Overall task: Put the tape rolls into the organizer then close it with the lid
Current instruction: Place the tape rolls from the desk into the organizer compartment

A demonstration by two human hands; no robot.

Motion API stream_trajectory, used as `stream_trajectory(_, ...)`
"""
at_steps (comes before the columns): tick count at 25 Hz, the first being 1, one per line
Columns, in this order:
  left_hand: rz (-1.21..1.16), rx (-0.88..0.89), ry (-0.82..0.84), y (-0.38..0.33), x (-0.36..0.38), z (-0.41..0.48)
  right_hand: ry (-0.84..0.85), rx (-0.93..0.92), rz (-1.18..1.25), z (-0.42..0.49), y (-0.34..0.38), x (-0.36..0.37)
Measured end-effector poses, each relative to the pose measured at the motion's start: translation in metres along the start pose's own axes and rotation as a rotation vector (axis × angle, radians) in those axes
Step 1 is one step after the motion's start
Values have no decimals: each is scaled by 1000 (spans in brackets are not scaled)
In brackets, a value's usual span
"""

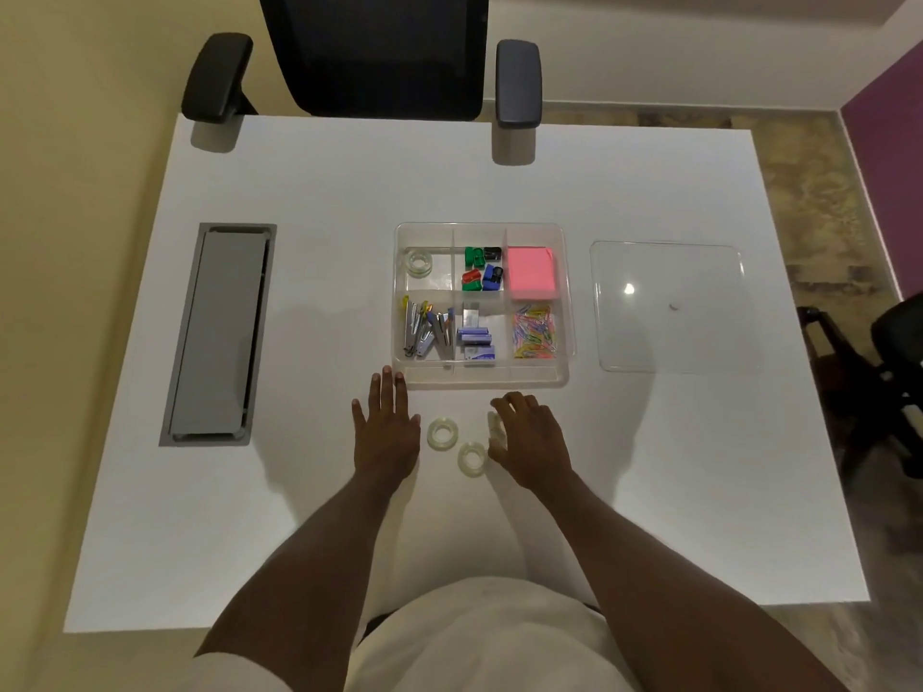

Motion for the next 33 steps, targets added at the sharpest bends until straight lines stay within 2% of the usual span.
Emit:
stream_trajectory(3,5,1,-7,1,1,0,106,31,18,-5,-6,7)
stream_trajectory(5,18,-2,-9,2,2,1,115,44,14,-4,-8,9)
stream_trajectory(11,32,1,-22,3,4,1,40,35,1,4,-5,6)
stream_trajectory(18,35,-2,-18,5,2,3,-192,-115,29,23,13,-14)
stream_trajectory(27,23,13,-72,16,7,9,-305,-182,-6,126,49,-81)
stream_trajectory(33,-15,29,-119,26,18,17,-315,-113,-157,199,70,-115)
Point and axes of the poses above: each hand's wrist, its own z-axis towards the middle knuckle, its own x-axis out of the palm, y = z × x, the point moved 1 cm from there along z, towards the middle knuckle, and after that the axes turned 6 degrees about y, right-handed, at the moved point
